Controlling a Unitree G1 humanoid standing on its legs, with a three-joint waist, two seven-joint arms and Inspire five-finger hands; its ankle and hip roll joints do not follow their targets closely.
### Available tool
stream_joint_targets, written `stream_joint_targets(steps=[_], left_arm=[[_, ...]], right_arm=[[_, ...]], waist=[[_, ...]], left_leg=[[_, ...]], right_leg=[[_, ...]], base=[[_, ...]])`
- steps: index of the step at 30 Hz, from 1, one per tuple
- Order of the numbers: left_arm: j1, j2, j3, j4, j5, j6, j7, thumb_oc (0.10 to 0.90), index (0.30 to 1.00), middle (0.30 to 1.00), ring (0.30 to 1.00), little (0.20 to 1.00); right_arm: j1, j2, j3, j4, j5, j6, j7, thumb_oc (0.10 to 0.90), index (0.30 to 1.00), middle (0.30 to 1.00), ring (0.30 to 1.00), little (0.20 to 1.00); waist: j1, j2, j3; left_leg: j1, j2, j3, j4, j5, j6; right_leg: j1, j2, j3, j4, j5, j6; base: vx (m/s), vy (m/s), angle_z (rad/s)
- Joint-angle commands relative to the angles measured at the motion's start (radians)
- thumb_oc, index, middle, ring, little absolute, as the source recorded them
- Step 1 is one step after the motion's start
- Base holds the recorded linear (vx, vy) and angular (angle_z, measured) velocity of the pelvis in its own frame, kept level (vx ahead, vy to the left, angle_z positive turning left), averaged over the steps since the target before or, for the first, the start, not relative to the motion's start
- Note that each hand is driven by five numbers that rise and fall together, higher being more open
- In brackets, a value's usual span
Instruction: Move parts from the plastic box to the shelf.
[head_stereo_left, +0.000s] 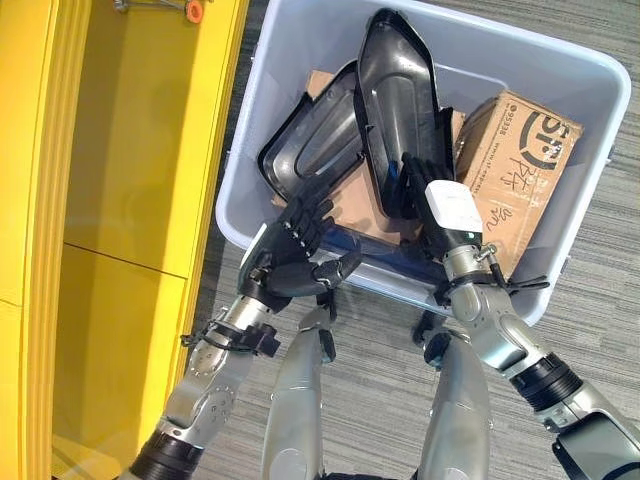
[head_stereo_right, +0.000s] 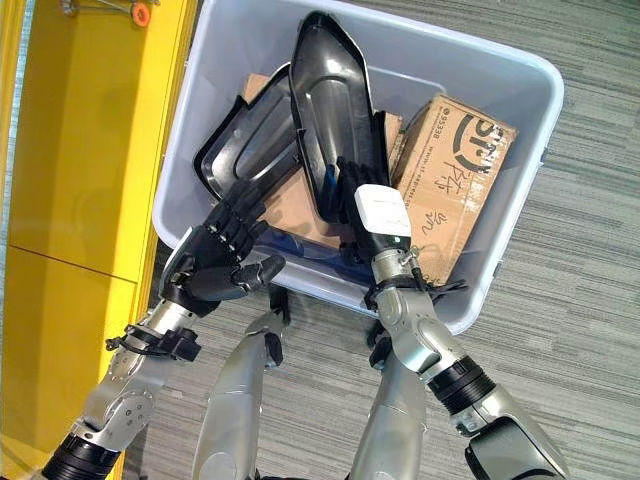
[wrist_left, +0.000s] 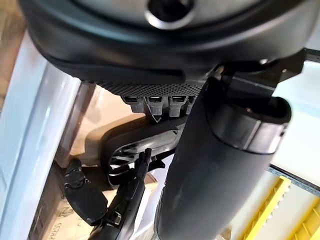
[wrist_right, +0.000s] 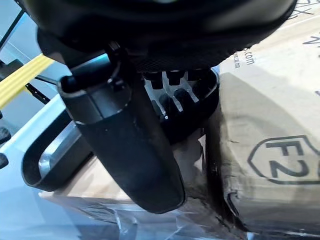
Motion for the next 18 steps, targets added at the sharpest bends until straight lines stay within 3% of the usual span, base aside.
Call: stream_joint_targets(steps=[1, 18], left_arm=[[-0.019, -0.023, -0.018, -0.114, 0.011, -0.133, 0.022, 0.900, 1.000, 1.000, 1.000, 1.000], [0.003, -0.026, 0.036, -0.108, 0.015, -0.140, -0.011, 0.900, 1.000, 1.000, 1.000, 1.000]], right_arm=[[-0.090, -0.035, -0.007, -0.066, -0.013, -0.069, -0.078, 0.900, 1.000, 1.000, 1.000, 1.000], [-0.105, -0.060, -0.037, -0.022, -0.079, -0.090, -0.134, 0.900, 1.000, 1.000, 1.000, 1.000]], waist=[[0.006, 0.064, -0.013], [0.026, 0.083, -0.013]], left_leg=[[0.009, -0.051, 0.000, 0.044, -0.144, 0.009], [-0.055, -0.068, -0.010, 0.054, -0.134, 0.013]], right_leg=[[0.019, 0.038, 0.031, 0.045, -0.059, 0.040], [-0.041, 0.034, 0.037, 0.091, -0.075, 0.037]], base=[[-0.01, 0.025, 0.06], [-0.01, -0.010, 0.02]])
